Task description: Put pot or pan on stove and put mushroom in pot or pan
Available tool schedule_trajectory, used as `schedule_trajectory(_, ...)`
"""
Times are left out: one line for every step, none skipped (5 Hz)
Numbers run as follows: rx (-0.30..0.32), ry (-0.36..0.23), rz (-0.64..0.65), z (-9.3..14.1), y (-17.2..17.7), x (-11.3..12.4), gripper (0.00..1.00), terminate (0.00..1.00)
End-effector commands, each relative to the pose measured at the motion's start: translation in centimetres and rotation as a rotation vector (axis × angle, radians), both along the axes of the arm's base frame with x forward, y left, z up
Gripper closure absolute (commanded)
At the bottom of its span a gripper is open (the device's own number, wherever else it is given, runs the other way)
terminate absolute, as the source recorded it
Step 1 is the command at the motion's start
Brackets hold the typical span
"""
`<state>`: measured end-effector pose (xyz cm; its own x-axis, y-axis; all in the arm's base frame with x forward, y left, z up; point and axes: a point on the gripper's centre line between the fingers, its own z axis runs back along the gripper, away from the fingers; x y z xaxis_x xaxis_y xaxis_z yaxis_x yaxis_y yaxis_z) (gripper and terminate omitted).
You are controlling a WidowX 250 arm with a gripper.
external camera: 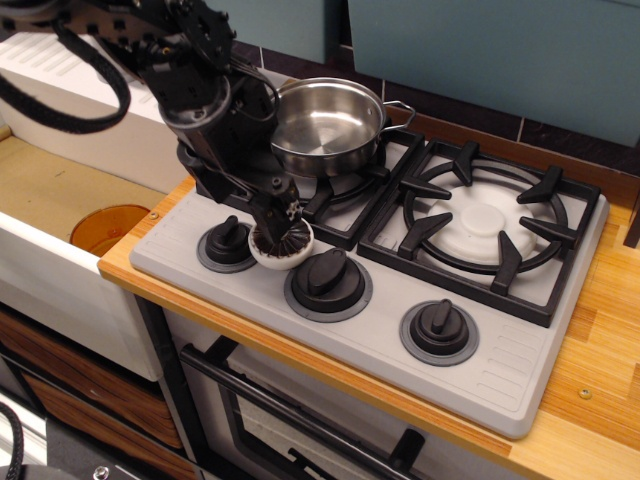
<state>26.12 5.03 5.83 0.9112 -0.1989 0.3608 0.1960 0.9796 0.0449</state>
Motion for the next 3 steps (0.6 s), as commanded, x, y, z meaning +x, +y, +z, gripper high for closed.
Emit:
schedule_trajectory(-0.012,-0.039,-0.004,-0.39,-0.95,1.01,0.00,0.00)
schedule_trajectory(-0.021,-0.046,-0.010,-0.72,-1.02,1.25,0.00,0.00)
schedule_trajectory(-0.032,-0.054,-0.021,-1.03,-1.03,1.42,0.00,0.00)
